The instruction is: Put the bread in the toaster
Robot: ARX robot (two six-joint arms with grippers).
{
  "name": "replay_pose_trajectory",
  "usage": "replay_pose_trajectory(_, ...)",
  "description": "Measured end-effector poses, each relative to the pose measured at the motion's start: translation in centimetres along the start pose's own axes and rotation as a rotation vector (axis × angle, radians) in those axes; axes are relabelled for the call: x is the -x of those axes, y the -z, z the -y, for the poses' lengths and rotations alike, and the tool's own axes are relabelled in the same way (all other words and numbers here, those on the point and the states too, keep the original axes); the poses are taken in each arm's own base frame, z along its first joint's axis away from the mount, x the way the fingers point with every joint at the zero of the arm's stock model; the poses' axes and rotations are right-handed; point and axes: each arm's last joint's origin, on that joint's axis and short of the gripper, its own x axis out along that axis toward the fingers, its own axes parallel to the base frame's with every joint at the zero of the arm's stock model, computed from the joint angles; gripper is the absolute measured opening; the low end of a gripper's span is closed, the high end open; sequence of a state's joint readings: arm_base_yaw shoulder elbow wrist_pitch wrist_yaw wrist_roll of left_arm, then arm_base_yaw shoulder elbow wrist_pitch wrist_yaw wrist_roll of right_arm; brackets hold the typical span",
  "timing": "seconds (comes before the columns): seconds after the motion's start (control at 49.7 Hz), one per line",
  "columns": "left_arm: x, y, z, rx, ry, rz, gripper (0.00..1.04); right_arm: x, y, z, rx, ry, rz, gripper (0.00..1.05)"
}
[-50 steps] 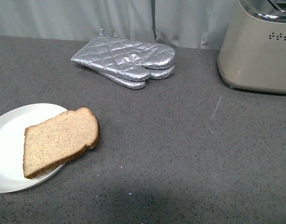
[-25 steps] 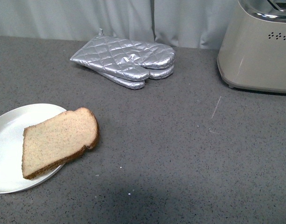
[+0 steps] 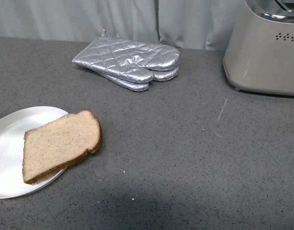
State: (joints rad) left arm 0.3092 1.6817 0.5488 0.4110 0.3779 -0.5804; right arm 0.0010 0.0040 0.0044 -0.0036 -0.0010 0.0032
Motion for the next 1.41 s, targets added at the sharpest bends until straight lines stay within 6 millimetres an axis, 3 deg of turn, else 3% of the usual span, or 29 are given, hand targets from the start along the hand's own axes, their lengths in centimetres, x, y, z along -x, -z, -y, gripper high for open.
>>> replay_pose_trajectory(0.181, -0.9, -1.5, -2.3, -0.017, -0.053, 0.004, 0.98, 0.0, 0.0, 0.0, 0.000, 0.000, 0.000, 0.95)
replay_pose_trajectory(0.402, -1.5, -2.0, -3.0, -0.104, -0.101, -0.058, 0.98, 0.0, 0.0, 0.0, 0.000, 0.000, 0.000, 0.95)
replay_pose_trajectory(0.664, -2.1, -0.6, -2.8, -0.196, -0.093, -0.151, 0.98, 0.0, 0.0, 0.0, 0.000, 0.000, 0.000, 0.95)
replay_pose_trajectory(0.845, -2.3, 1.5, -2.1, -0.231, -0.050, -0.211, 0.98, 0.0, 0.0, 0.0, 0.000, 0.000, 0.000, 0.95)
replay_pose_trajectory(1.167, -2.3, 1.8, -2.1, -0.252, -0.045, -0.215, 0.98, 0.0, 0.0, 0.0, 0.000, 0.000, 0.000, 0.95)
replay_pose_trajectory(1.408, -2.6, 3.6, -2.1, -0.374, -0.089, -0.313, 0.98, 0.0, 0.0, 0.0, 0.000, 0.000, 0.000, 0.95)
